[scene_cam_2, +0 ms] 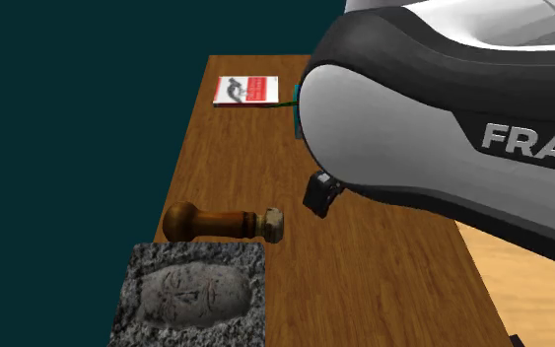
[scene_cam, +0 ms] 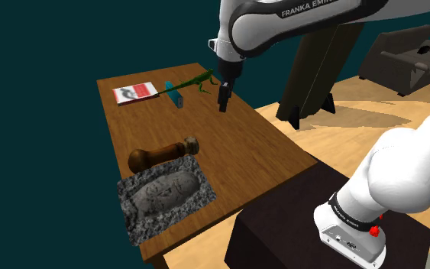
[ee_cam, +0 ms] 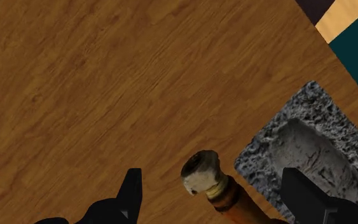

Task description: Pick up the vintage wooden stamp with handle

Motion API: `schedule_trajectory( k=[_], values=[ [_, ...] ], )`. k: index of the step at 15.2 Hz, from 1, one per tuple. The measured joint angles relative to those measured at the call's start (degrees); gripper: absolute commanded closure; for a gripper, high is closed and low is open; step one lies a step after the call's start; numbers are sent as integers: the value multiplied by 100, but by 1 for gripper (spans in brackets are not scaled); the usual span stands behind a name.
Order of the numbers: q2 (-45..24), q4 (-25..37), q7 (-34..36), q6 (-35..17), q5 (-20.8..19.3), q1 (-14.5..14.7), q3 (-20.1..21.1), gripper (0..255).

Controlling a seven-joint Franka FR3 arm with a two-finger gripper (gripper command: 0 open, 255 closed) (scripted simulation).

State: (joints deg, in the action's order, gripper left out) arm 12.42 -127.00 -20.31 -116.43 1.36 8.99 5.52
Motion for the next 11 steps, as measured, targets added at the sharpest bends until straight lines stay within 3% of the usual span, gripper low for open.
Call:
schedule_trajectory(
  k=[11],
  values=[
    [-2072,1079,-667,-1129,-644,429,424,0]
  ],
)
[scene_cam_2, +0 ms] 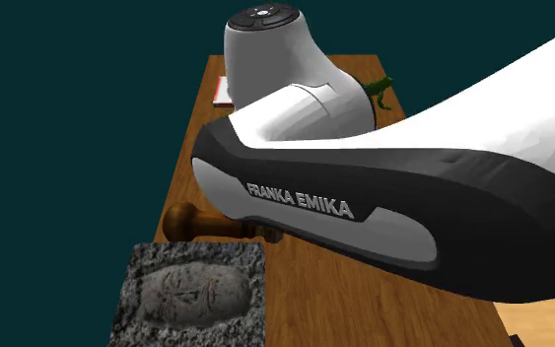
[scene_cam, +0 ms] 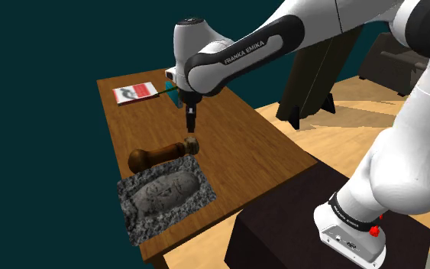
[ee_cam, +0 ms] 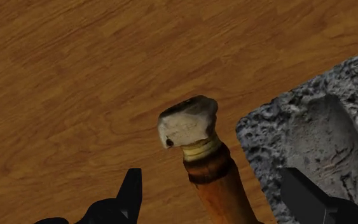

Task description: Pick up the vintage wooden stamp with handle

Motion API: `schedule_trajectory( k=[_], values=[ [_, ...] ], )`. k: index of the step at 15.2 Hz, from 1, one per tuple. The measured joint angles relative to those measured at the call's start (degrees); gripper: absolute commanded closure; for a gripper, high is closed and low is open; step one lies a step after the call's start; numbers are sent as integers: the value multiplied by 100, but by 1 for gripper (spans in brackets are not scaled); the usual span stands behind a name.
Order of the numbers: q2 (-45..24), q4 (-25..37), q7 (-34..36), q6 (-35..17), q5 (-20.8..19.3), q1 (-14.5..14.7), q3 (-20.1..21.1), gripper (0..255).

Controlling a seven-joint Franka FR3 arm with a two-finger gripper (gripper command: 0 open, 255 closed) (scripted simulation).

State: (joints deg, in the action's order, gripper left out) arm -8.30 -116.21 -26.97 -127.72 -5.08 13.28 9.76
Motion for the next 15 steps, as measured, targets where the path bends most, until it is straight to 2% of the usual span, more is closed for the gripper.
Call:
schedule_trajectory(
  k=[10,15],
  values=[
    [-1765,1269,-421,-546,-877,579,223,0],
    [-2117,1406,-443,-763,-1048,686,203,0]
  ],
)
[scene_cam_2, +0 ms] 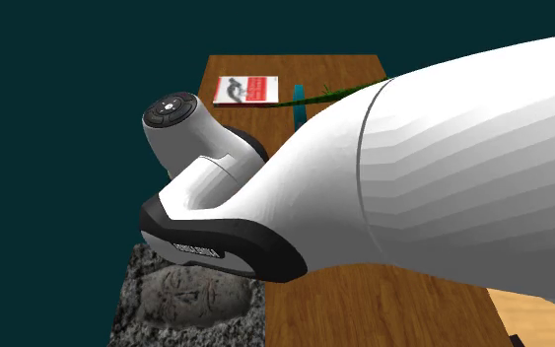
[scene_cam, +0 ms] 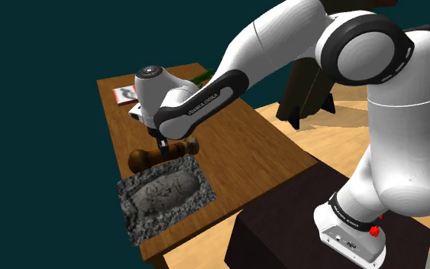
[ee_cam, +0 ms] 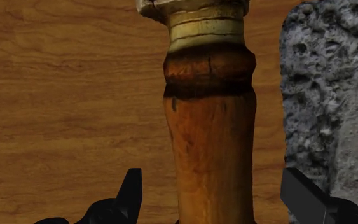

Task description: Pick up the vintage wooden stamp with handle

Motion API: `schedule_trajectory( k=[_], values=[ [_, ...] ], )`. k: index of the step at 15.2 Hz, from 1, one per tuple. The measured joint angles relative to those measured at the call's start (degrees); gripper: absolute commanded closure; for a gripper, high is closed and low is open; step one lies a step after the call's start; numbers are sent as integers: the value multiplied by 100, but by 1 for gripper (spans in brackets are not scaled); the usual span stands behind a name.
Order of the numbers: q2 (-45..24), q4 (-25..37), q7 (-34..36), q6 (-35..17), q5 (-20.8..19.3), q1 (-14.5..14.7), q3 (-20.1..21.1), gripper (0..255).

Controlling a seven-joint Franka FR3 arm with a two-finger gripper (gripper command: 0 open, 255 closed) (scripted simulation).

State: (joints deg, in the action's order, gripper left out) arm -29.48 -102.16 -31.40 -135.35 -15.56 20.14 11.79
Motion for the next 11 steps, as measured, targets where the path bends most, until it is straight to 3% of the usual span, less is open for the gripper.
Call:
schedule_trajectory(
  k=[4,5,11],
  values=[
    [-200,-30,69,-226,-81,36,-49,0],
    [-209,-40,78,-244,-87,40,-52,255],
    [-212,-45,85,-257,-96,47,-54,255]
  ],
)
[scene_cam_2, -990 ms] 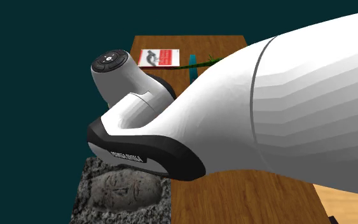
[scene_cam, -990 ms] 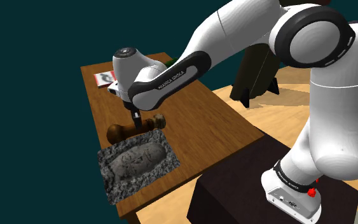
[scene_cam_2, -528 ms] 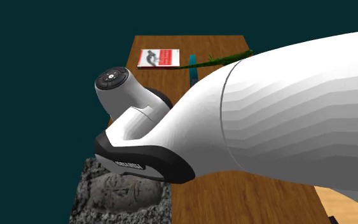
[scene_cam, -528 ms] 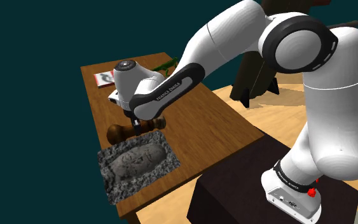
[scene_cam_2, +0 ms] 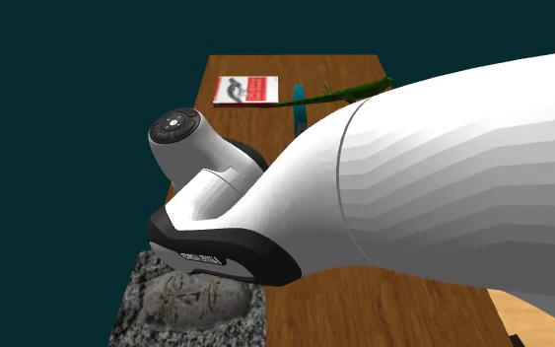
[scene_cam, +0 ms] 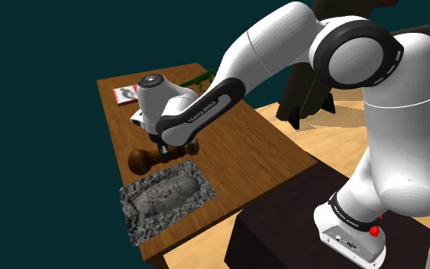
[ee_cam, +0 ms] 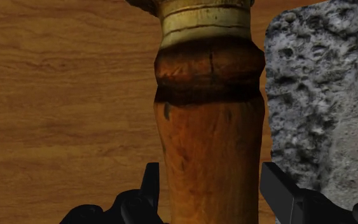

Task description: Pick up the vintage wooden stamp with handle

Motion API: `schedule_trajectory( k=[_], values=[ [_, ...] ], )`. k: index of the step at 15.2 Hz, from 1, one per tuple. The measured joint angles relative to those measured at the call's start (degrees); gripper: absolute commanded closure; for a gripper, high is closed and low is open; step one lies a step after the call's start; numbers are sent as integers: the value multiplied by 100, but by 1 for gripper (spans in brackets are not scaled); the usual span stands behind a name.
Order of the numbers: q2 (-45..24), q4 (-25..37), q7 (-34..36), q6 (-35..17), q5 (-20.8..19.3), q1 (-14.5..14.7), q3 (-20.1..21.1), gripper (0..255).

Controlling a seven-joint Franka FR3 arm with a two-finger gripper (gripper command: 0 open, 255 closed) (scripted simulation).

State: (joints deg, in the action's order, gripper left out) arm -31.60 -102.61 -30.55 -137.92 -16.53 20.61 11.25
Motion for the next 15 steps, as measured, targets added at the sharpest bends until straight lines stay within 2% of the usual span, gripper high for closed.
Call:
schedule_trajectory(
  k=[5,15],
  values=[
    [22,-10,-10,15,10,-9,6,255],
    [456,81,-167,532,188,-82,112,255]
  ],
)
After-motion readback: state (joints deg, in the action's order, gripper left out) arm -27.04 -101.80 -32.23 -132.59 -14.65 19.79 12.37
